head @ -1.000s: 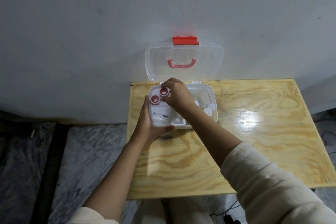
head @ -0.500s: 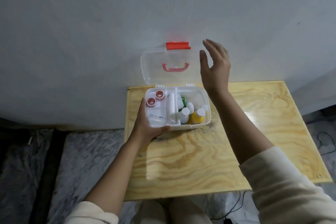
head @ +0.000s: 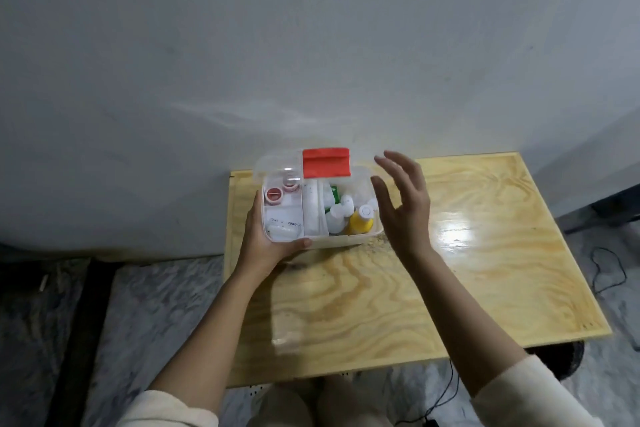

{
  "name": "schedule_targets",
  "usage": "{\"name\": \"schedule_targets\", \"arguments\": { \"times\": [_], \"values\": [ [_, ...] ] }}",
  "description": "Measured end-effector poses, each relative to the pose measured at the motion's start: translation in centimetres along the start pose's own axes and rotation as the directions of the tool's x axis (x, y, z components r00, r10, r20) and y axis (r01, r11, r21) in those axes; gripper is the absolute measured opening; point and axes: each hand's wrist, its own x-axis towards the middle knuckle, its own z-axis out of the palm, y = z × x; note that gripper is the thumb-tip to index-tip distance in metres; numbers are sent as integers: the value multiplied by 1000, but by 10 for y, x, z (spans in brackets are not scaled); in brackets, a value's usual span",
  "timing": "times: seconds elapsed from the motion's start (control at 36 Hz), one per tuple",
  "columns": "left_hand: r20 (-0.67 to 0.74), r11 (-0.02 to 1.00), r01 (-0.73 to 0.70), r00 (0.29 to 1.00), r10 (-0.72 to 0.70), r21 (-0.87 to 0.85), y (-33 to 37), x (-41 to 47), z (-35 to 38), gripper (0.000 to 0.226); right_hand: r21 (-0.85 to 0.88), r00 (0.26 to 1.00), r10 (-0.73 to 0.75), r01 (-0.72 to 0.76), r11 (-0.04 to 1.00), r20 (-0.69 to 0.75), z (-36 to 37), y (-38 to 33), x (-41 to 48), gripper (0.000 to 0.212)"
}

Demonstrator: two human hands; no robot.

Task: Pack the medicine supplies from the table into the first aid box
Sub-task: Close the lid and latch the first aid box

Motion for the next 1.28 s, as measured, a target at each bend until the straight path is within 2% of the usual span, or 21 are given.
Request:
{"name": "schedule_targets", "arguments": {
  "times": [0.14,0.25,0.31,0.47,0.58,0.72,0.83,0.92,1.0,1.11,1.28],
  "values": [
    [-33,992,77,996,-80,-96,-5,-5,8,101,-17,996,77,-76,997,34,5,12,-39,32],
    [-28,992,79,996,-83,-102,-5,-2,9,116,-52,985,133,-128,990,109,9,22,-61,36],
    [-22,991,69,997,-72,-114,-6,-2,9,115,-57,982,138,-132,990,128,9,26,-65,38],
    [17,985,79,997,-77,-155,-3,-1,9,117,-78,976,158,-148,986,153,8,31,-63,39],
    [93,985,96,992,-83,-140,-1,0,5,119,-102,973,166,-151,983,163,6,36,-59,41],
    [163,987,101,983,-80,-123,2,3,2,111,-119,974,151,-132,984,170,5,38,-51,40],
    [150,980,105,985,-80,-171,10,3,4,103,-97,977,134,-119,988,165,5,38,-54,39],
    [125,969,168,981,-147,-182,12,2,4,91,-70,979,139,-130,989,148,6,38,-56,37],
    [90,962,232,971,-221,-141,10,1,3,107,-48,983,121,-115,992,141,5,36,-54,31],
    [62,961,254,967,-249,-107,13,1,6,109,-25,974,-4,10,1000,228,13,29,-45,27],
    [15,968,245,970,-244,-52,19,-3,15,95,32,935,-39,30,999,351,17,26,-40,22]
  ]
}}
